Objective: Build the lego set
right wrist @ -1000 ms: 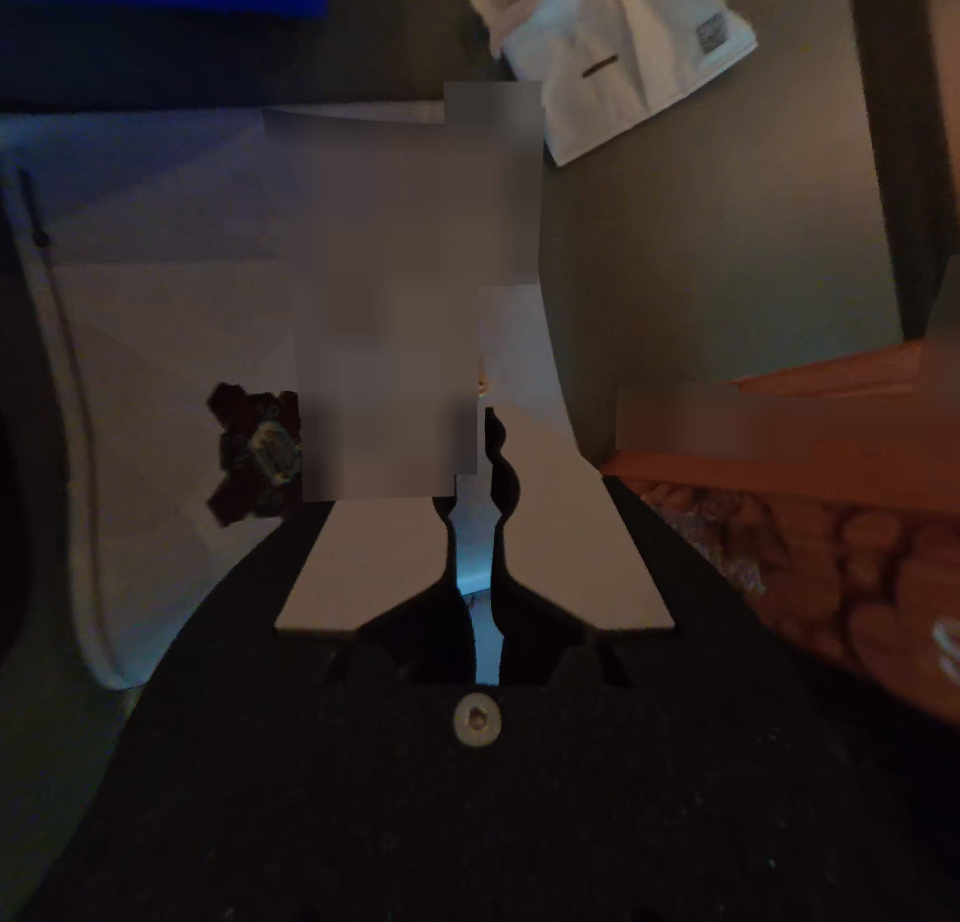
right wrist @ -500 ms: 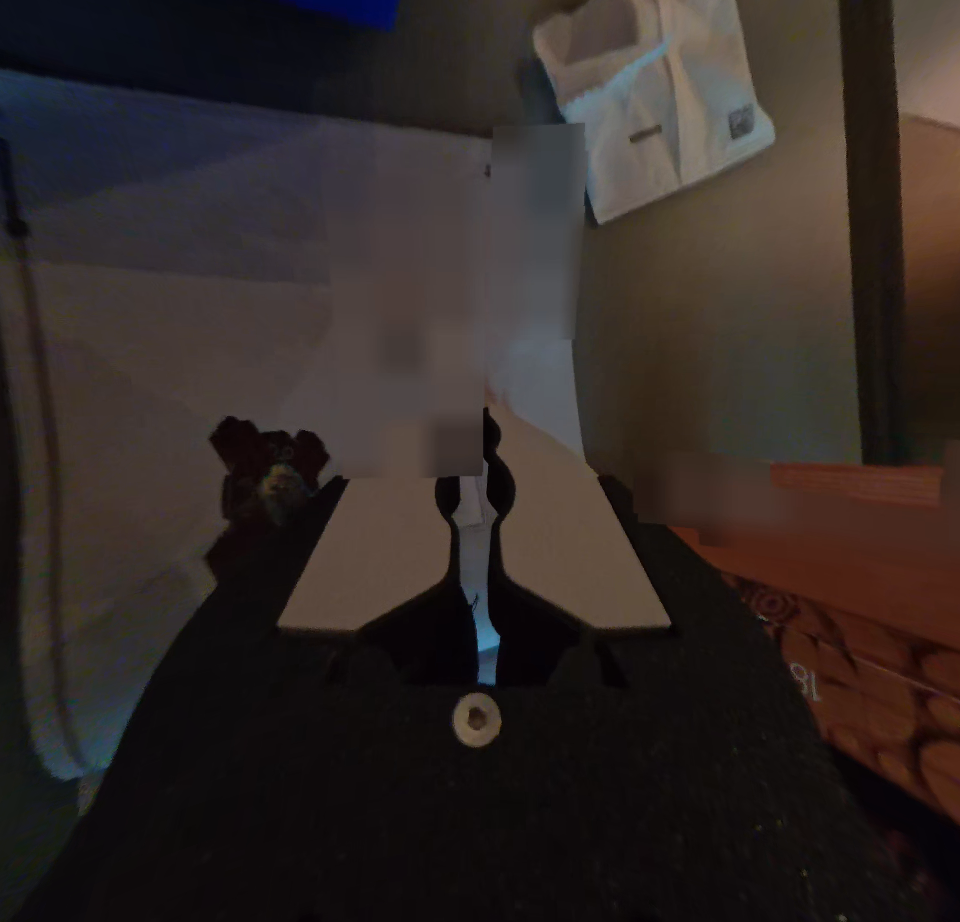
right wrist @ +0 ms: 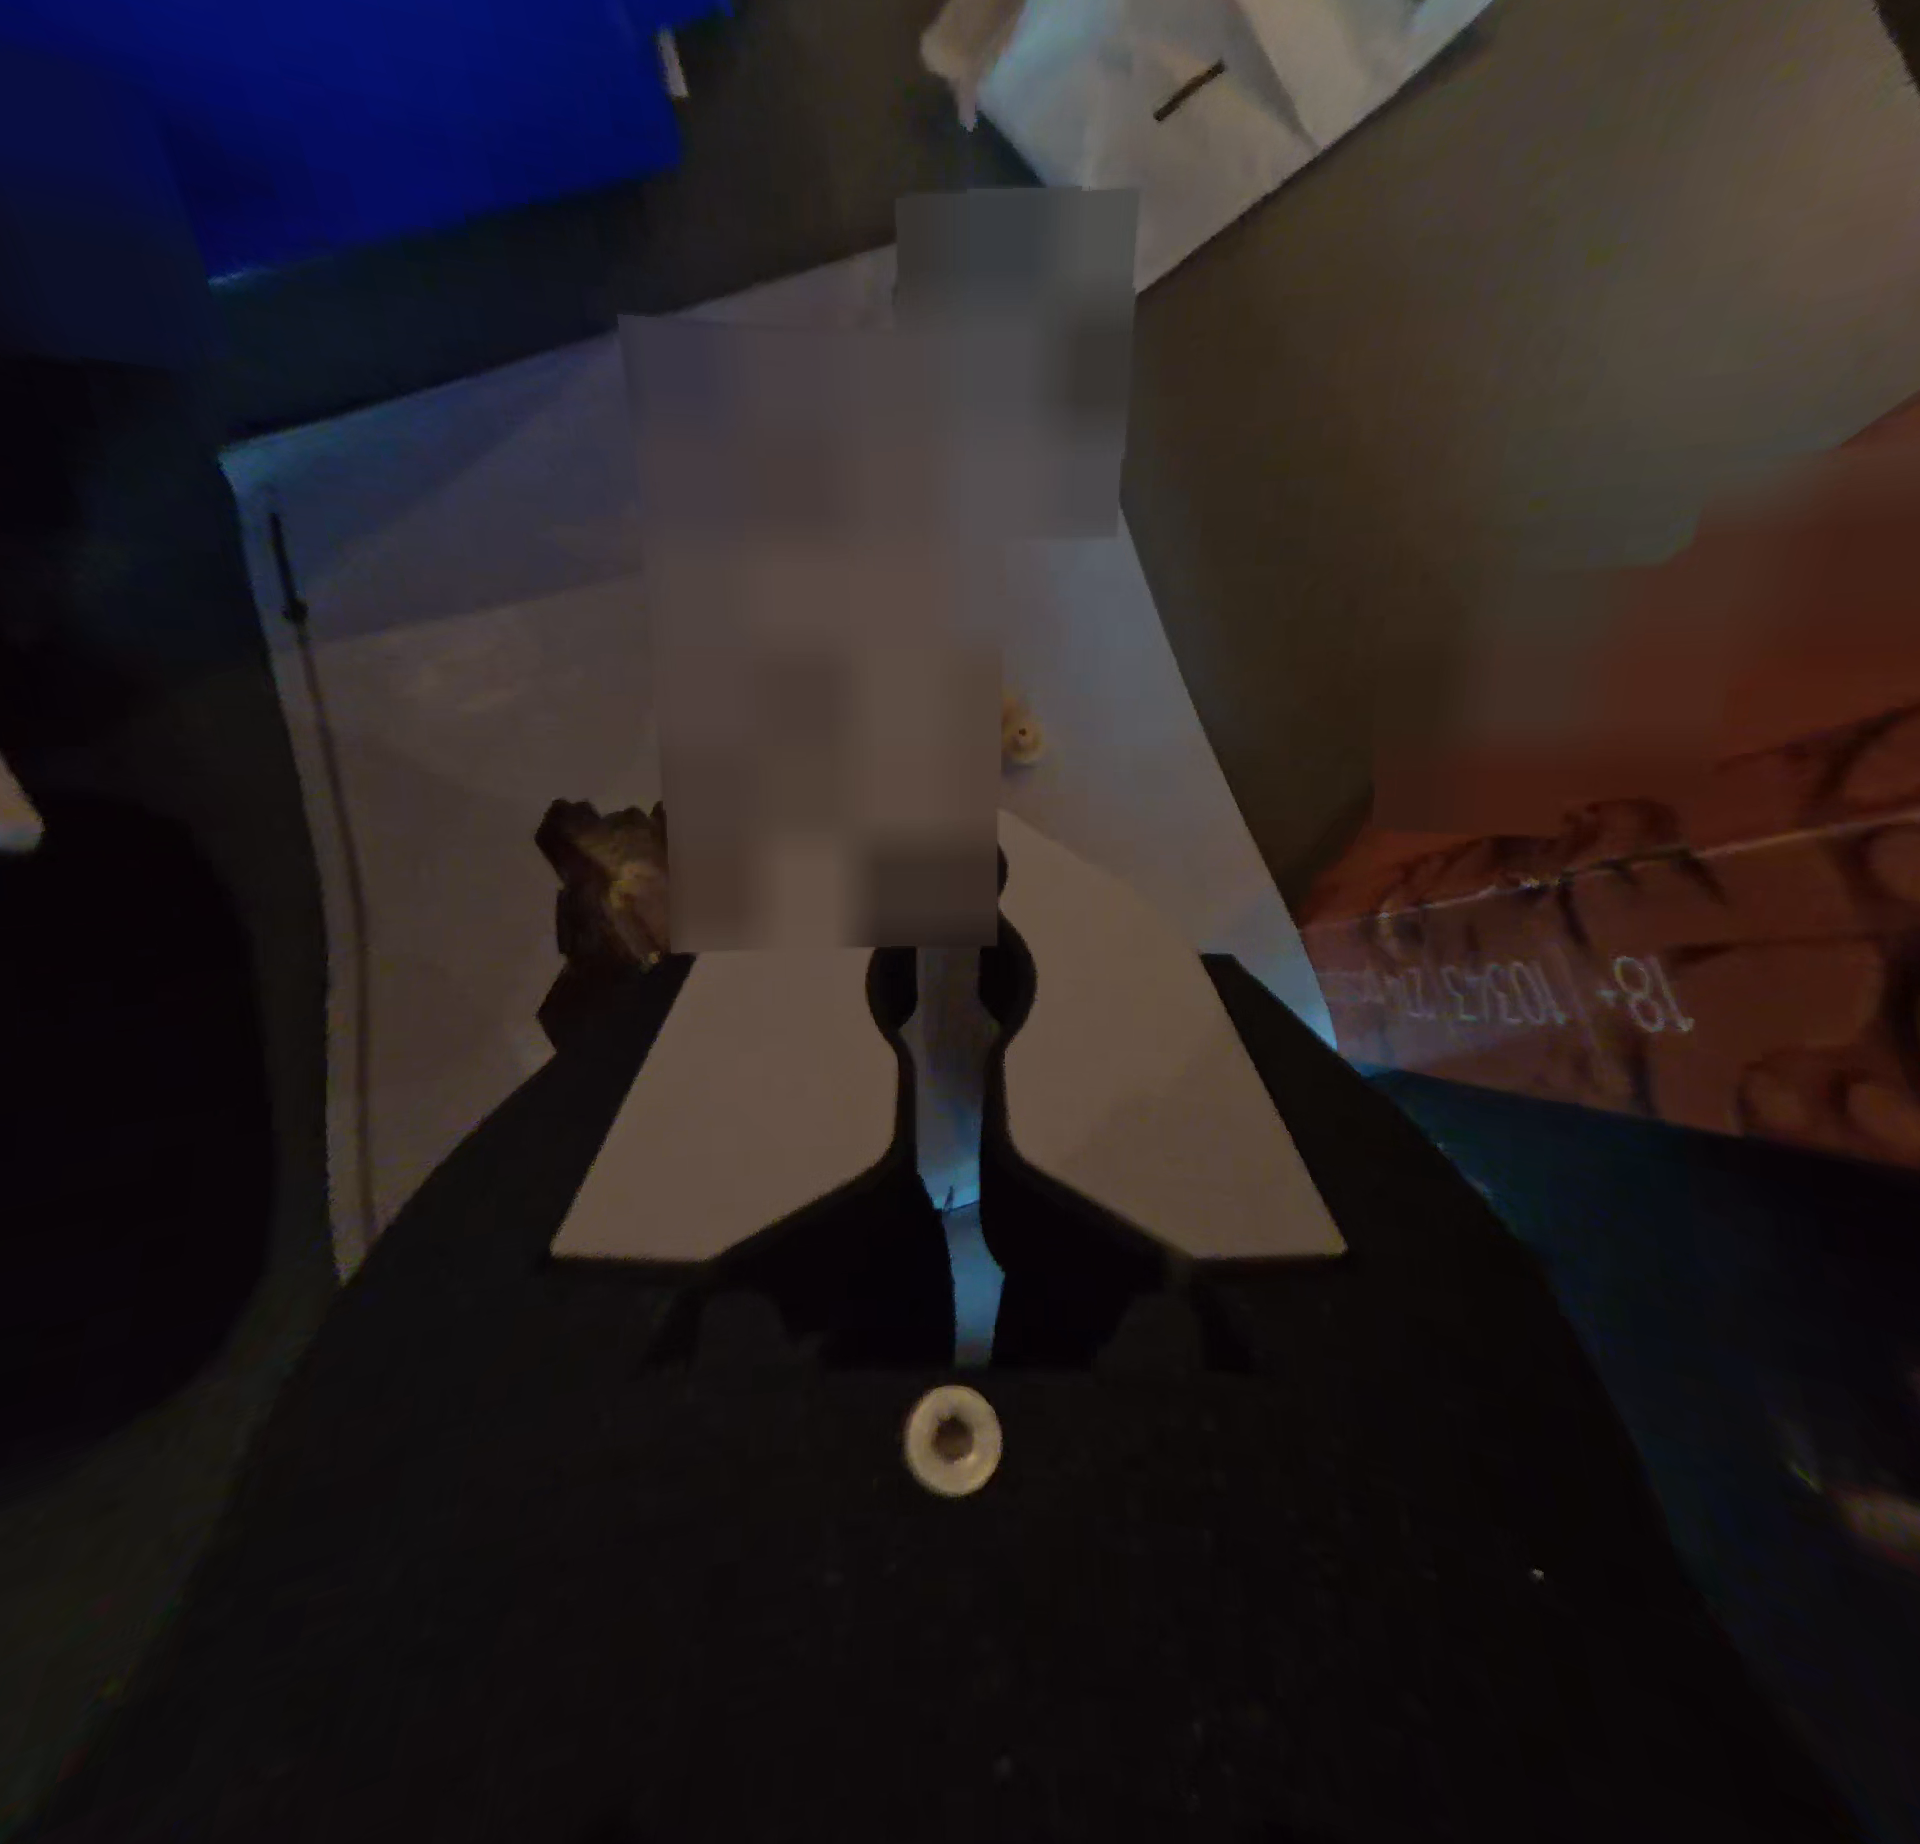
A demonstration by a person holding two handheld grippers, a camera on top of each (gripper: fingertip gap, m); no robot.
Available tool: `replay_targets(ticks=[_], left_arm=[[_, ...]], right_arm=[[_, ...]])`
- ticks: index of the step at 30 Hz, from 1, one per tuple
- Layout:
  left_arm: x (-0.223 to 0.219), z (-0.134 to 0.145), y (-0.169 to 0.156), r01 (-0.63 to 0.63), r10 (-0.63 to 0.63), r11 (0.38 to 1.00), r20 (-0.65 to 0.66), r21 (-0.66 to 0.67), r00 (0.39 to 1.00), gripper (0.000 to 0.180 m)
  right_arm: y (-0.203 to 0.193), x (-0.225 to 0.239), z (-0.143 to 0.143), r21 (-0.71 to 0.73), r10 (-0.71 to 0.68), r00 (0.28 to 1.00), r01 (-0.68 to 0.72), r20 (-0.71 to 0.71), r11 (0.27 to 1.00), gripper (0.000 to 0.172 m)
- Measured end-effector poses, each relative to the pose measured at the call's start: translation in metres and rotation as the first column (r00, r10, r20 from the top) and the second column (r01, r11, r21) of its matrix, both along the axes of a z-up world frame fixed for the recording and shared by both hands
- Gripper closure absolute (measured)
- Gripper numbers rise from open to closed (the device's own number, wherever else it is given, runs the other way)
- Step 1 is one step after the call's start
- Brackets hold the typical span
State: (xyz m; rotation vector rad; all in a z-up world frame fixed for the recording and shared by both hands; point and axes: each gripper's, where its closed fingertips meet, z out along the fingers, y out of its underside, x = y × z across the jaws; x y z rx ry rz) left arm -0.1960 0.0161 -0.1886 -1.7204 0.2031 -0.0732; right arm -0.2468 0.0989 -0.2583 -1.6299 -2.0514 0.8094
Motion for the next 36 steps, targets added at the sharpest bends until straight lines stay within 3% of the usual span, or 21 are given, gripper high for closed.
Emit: replay_targets(ticks=[5,14,22,36], left_arm=[[-0.002,0.001,0.000,-0.007,0.007,1.000,0.015,0.007,1.000,0.164],[-0.001,0.000,0.000,-0.006,0.006,1.000,0.005,-0.001,1.000,0.164],[-0.001,0.000,0.000,-0.007,0.006,1.000,0.009,0.001,1.000,0.164],[-0.001,0.000,0.000,-0.003,0.003,1.000,0.003,0.000,1.000,0.163]], right_arm=[[-0.002,0.001,0.007,0.069,0.058,0.997,-0.054,-0.049,0.996,0.162],[0.009,0.005,0.007,0.213,0.034,0.999,-0.031,-0.010,0.977,0.167],[0.005,0.003,0.002,0.371,0.115,0.984,-0.160,0.139,0.915,0.165],[0.010,0.003,-0.008,0.365,0.073,0.980,-0.138,0.185,0.921,0.168]])
